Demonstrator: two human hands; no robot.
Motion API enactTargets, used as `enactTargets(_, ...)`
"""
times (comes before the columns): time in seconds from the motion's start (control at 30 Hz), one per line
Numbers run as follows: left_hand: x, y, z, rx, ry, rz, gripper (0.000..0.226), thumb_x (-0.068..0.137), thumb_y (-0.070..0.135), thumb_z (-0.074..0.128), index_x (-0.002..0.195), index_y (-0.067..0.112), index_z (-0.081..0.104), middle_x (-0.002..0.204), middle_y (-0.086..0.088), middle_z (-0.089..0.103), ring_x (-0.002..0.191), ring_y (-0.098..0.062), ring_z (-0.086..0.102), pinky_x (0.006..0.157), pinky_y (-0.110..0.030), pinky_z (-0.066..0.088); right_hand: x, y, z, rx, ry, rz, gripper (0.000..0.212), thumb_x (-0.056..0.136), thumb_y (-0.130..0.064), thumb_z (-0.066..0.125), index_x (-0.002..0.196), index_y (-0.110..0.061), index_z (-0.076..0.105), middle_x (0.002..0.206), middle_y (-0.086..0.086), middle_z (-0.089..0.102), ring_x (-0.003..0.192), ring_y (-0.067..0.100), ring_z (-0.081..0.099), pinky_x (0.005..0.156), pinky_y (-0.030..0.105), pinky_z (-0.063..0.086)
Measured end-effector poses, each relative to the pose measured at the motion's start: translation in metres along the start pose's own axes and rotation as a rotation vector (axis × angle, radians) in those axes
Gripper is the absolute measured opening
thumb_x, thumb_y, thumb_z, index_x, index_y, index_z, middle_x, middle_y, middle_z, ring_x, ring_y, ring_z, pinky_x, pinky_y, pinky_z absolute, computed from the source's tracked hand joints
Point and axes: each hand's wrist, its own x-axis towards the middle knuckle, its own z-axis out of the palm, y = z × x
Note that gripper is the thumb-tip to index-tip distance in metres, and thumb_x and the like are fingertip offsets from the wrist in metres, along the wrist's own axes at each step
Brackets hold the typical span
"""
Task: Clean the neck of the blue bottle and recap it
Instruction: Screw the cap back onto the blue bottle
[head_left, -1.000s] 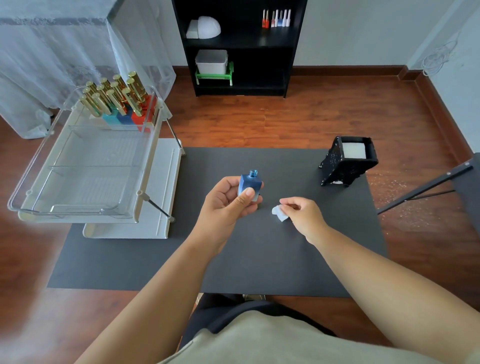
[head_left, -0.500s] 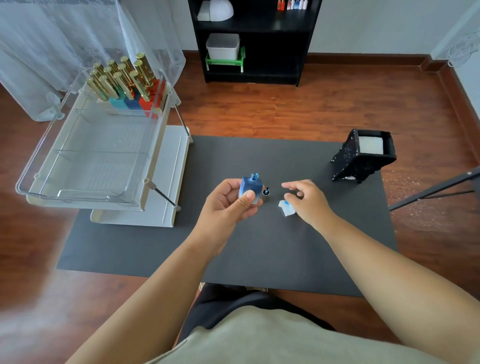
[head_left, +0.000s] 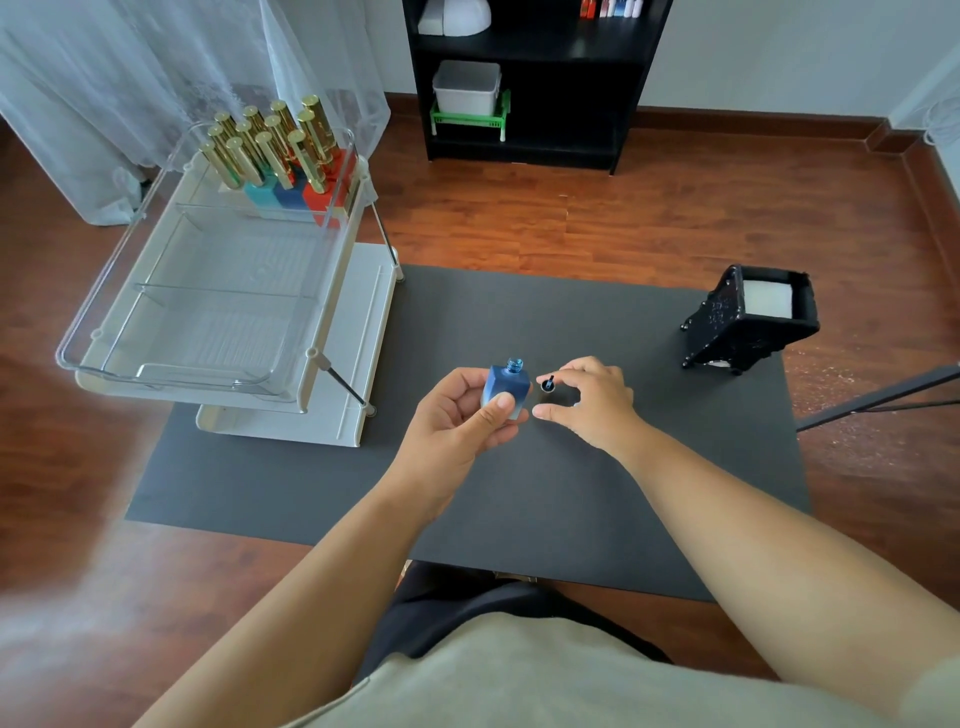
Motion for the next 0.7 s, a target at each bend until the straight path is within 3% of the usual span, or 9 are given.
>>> enactTargets(0.27,0.001,-0.002,-0.001,-0.008,0.001,-0.015,0.021,0.091,0.026,0.066,0.11,0.02,0.07,0.104,-0.002,0.078,0.097,-0.016,0.073,0.081,-0.025,0.057,-0.002,-0.003,-0.003,0.053,0.052,0.024,0.026,0.081,-0.047,0.071,0.103,-0.035,0.071,0.121,-0.018,0.054,0.117,0.014,0.037,0.094,0.032,0.029)
enactTargets(0.4,0.002,-0.003,-0.002,-0.013,0.026,-0.019,0.014,0.088,0.027,0.069,0.099,0.03,0.077,0.093,-0.001,0.078,0.094,-0.015,0.074,0.079,-0.024,0.057,-0.013,-0.009,-0.013,0.18,0.165,-0.011,0.019,0.084,-0.036,0.071,0.101,-0.029,0.072,0.111,-0.015,0.062,0.119,0.017,0.047,0.099,0.04,0.037)
enactTargets(0.47,0.003,-0.003,-0.003,-0.015,0.038,-0.012,0.015,0.087,0.027,0.073,0.102,0.027,0.075,0.093,0.0,0.078,0.094,-0.014,0.074,0.078,-0.022,0.057,-0.02,-0.013,-0.022,0.29,0.177,-0.018,0.018,0.085,-0.032,0.069,0.102,-0.03,0.072,0.108,-0.017,0.065,0.113,0.015,0.056,0.094,0.025,0.043)
enactTargets(0.53,0.004,-0.002,-0.002,-0.015,0.061,0.008,0.026,0.083,0.03,0.075,0.108,0.021,0.072,0.097,0.003,0.078,0.095,-0.013,0.075,0.077,-0.021,0.057,-0.029,-0.018,-0.034,0.41,0.156,-0.001,0.012,0.084,-0.03,0.069,0.095,-0.035,0.071,0.099,-0.02,0.069,0.096,0.01,0.066,0.073,0.005,0.043)
enactTargets(0.7,0.009,0.0,-0.001,0.019,0.111,0.042,0.036,0.077,0.036,0.075,0.109,0.022,0.072,0.101,0.006,0.079,0.097,-0.014,0.075,0.078,-0.021,0.057,-0.053,-0.028,-0.062,0.602,0.191,-0.099,0.019,0.084,-0.022,0.073,0.085,-0.04,0.071,0.089,-0.007,0.069,0.079,0.005,0.067,0.071,0.008,0.046)
